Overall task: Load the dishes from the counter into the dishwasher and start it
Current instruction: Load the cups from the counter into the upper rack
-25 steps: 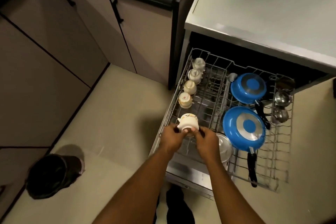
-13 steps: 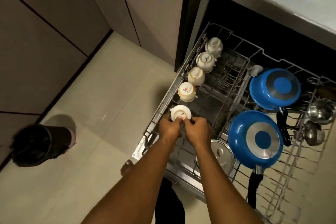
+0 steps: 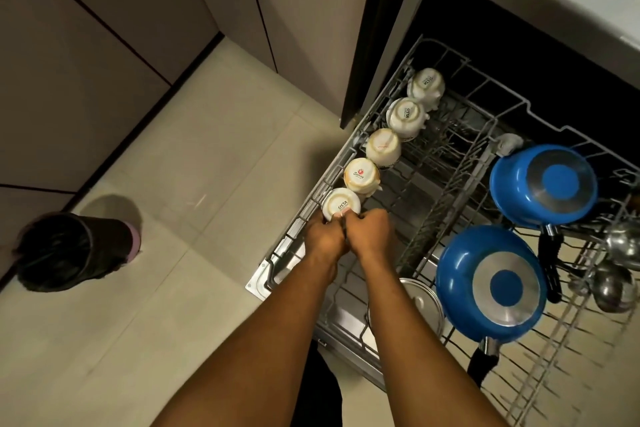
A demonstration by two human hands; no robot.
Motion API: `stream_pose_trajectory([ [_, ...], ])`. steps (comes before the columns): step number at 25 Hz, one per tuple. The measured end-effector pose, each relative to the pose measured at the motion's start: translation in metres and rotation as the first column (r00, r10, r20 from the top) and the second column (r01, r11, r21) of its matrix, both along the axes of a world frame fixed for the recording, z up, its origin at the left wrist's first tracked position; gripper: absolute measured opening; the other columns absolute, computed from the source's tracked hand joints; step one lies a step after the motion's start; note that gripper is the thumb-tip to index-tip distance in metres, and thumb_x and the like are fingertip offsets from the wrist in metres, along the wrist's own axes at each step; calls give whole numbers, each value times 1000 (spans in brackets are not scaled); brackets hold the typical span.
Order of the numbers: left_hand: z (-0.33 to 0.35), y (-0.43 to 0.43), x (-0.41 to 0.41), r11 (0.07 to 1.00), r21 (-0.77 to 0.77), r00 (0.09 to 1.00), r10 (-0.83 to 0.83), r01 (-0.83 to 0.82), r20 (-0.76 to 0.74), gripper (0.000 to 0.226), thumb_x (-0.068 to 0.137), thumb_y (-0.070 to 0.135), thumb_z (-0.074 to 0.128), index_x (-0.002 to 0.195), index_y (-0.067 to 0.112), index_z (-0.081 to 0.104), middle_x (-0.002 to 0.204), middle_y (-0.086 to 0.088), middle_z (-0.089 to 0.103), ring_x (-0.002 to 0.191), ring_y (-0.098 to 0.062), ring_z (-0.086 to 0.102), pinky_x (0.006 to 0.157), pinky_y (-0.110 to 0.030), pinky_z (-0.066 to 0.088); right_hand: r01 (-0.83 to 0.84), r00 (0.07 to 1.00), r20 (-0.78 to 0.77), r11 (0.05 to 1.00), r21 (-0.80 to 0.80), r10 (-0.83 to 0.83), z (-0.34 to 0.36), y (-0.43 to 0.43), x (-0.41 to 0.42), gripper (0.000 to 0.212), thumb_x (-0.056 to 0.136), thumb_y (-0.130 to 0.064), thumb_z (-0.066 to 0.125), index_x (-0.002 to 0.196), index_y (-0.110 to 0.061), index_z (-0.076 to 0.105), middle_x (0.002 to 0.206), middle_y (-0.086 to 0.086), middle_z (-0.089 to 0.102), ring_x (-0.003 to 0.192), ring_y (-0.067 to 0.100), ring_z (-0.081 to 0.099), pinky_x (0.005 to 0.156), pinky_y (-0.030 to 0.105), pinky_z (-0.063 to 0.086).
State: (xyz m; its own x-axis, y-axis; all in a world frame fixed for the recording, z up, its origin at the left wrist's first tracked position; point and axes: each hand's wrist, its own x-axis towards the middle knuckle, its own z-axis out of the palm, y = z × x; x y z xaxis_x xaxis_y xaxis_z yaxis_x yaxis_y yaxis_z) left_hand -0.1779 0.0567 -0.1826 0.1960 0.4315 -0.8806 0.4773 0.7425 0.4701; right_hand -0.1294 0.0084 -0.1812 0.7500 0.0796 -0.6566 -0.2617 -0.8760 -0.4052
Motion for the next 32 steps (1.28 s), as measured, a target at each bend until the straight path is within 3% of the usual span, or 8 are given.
stream_pose_trajectory([
  [6,3,0,-7,993,-91,997,-77,74,-25,34,98,18,57,130,9,51,112,-12,68,99,-27,68,83,-44,59,25,998,-52,999,45,-23,2,-6,-5,37,92,-41,61,94,-5,70,74,1,64,57,6,53,46,18,28],
  [10,13,3,-29,960,-6,954,-279,280,-111,48,99,23,54,144,13,41,117,-9,61,91,-21,62,79,-39,57,28,1000,0,998,56,-28,15,-13,-19,32,94,-37,58,99,-8,70,89,5,70,81,18,65,54,20,35],
  [12,20,7,-43,915,55,912,-391,400,-128,48,100,25,53,146,18,41,125,-11,60,93,-22,62,88,-41,56,-6,999,38,1000,30,5,25,-17,-29,28,95,-32,57,105,-9,69,97,7,70,95,24,66,68,26,46],
  [14,29,11,-56,802,140,812,-561,581,-157,49,99,26,54,146,17,43,135,-9,57,113,-30,60,99,-44,50,-45,996,79,999,7,44,39,-18,-40,32,95,-29,57,119,-9,63,116,10,66,110,27,61,85,34,47],
  [16,43,15,-69,618,250,665,-715,745,-214,47,99,24,54,144,14,45,139,-8,55,122,-29,56,103,-36,45,-118,984,129,992,-37,121,54,-17,-54,41,95,-29,57,130,-9,55,129,10,59,120,28,55,93,37,45],
  [22,94,49,-120,171,384,324,-867,907,-380,32,96,31,50,126,24,57,125,-3,64,113,-25,61,93,-37,51,-245,935,221,957,-158,276,101,-7,-106,47,93,-33,57,134,-10,50,136,10,52,128,29,46,102,40,40],
  [28,165,138,-170,-77,495,208,-843,866,-496,40,95,31,50,132,18,52,136,-7,57,123,-28,55,100,-38,46,-243,873,381,949,-201,304,186,58,-155,43,92,-34,55,128,-10,52,133,11,52,125,29,45,103,43,41],
  [32,220,194,-175,-148,600,258,-804,786,-536,42,98,29,48,138,18,49,140,-8,51,126,-29,52,101,-40,45,-263,813,472,938,-223,341,224,106,-175,47,92,-34,55,133,-12,47,138,8,47,133,27,36,108,44,35],
])
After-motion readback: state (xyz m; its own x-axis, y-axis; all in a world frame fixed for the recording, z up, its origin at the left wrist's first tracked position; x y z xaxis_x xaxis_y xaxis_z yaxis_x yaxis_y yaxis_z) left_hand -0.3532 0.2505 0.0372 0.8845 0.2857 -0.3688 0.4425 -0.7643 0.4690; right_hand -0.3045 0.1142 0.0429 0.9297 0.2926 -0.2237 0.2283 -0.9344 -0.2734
